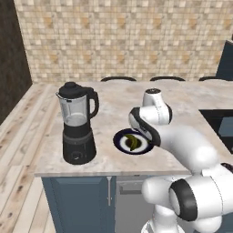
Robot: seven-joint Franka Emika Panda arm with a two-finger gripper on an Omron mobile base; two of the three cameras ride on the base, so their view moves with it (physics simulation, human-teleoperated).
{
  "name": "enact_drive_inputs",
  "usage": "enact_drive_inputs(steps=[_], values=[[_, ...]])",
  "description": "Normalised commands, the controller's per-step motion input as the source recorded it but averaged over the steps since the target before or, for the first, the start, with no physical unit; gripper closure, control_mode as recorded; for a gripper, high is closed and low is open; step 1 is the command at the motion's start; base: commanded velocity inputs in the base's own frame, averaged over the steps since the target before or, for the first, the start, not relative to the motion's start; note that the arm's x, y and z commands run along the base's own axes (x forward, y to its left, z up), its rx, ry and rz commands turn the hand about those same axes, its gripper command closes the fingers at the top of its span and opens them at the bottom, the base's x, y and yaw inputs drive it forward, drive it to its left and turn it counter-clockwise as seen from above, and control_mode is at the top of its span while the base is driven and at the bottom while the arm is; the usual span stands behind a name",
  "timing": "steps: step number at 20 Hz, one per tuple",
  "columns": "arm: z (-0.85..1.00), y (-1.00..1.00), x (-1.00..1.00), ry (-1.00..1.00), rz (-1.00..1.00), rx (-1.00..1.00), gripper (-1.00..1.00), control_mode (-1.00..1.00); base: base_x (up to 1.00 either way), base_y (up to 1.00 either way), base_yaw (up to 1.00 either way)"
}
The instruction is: Pick the banana and mango from the fridge and place them on the plate next to the blender to make a fruit smoothie.
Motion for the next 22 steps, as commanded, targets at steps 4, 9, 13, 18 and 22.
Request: enact_drive_inputs(steps=[4, 9, 13, 18, 22], values=[[-0.63, 0.00, 0.58, 0.00, 0.01, 0.00, 1.00, -1.00, 0.00, 0.00, 0.00], [-0.53, 0.00, 0.51, 0.03, 0.00, 0.00, 1.00, -1.00, 0.00, 0.00, 0.00], [-0.41, 0.00, 0.43, 0.01, 0.00, 0.00, 1.00, -1.00, 0.00, 0.00, 0.00], [-0.37, 0.05, 0.37, 0.00, 0.00, 0.00, 1.00, -1.00, 0.00, 0.00, 0.00], [-0.17, 0.12, 0.12, -0.01, 0.00, 0.00, -1.00, -1.00, 0.00, 0.00, 0.00]])
